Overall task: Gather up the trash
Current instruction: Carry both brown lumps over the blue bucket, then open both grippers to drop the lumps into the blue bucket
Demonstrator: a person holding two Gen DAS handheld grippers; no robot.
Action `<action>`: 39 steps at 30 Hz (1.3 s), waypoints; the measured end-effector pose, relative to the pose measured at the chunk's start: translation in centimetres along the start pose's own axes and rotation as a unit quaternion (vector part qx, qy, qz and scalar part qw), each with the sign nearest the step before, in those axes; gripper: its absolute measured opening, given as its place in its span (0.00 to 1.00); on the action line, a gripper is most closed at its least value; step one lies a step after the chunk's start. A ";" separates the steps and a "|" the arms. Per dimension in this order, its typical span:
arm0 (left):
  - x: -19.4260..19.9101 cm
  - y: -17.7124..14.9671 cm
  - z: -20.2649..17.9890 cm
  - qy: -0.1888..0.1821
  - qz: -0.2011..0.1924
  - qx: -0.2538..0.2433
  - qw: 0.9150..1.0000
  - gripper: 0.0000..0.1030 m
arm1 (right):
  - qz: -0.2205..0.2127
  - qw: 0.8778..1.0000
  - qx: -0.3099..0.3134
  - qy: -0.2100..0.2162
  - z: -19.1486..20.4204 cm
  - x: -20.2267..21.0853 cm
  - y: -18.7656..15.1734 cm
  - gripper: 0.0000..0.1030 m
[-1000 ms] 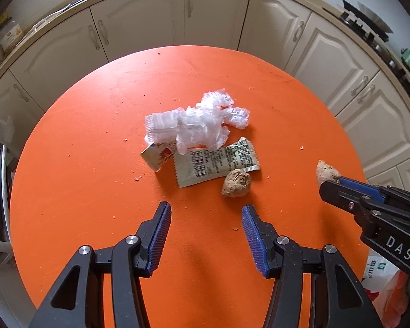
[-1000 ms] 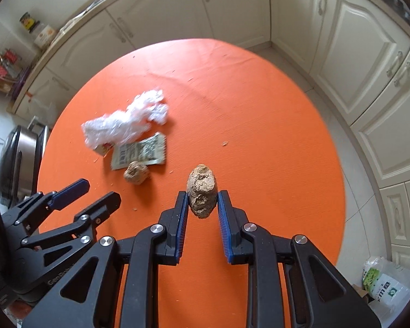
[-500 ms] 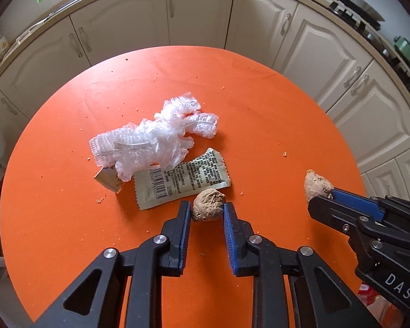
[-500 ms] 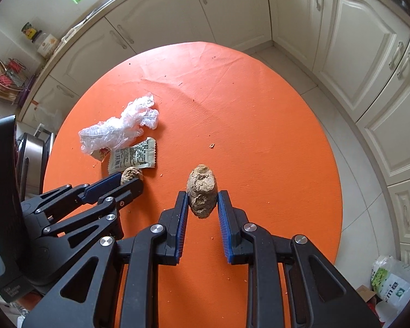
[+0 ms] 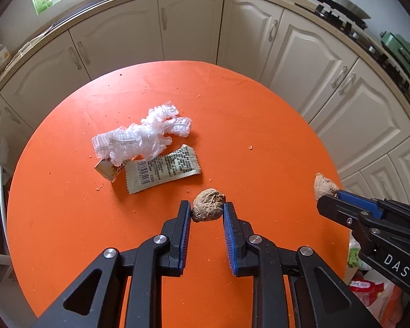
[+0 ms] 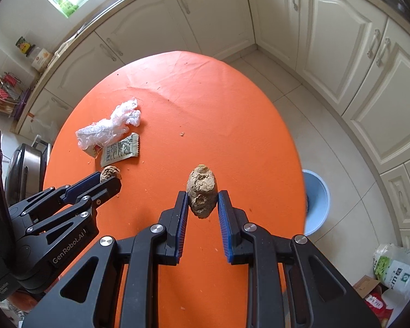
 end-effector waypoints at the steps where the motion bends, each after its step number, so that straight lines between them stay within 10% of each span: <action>1: 0.4 -0.2 -0.5 -0.001 -0.002 -0.004 1.000 0.19 | -0.003 1.000 -0.003 -0.001 -0.3 0.4 -0.3 0.21; 19: 3.8 -4.6 -14.3 -0.021 -0.013 -0.122 0.992 0.19 | -0.049 0.994 -0.095 -0.028 -11.6 8.0 -7.3 0.21; 39: -4.2 -4.0 -27.3 -0.027 0.032 -0.202 0.979 0.19 | -0.035 0.975 -0.212 -0.056 -24.7 8.8 -14.0 0.22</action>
Point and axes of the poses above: each gripper's, at about its wrist camera, not at the fingertips, and x roughly against the way its jaws point, z to its left, y to its top, the point moved 7 cm from there along -x, roughly the way its jaws point, and after that the axes turned 5 degrees about x, right-handed, at the moved point
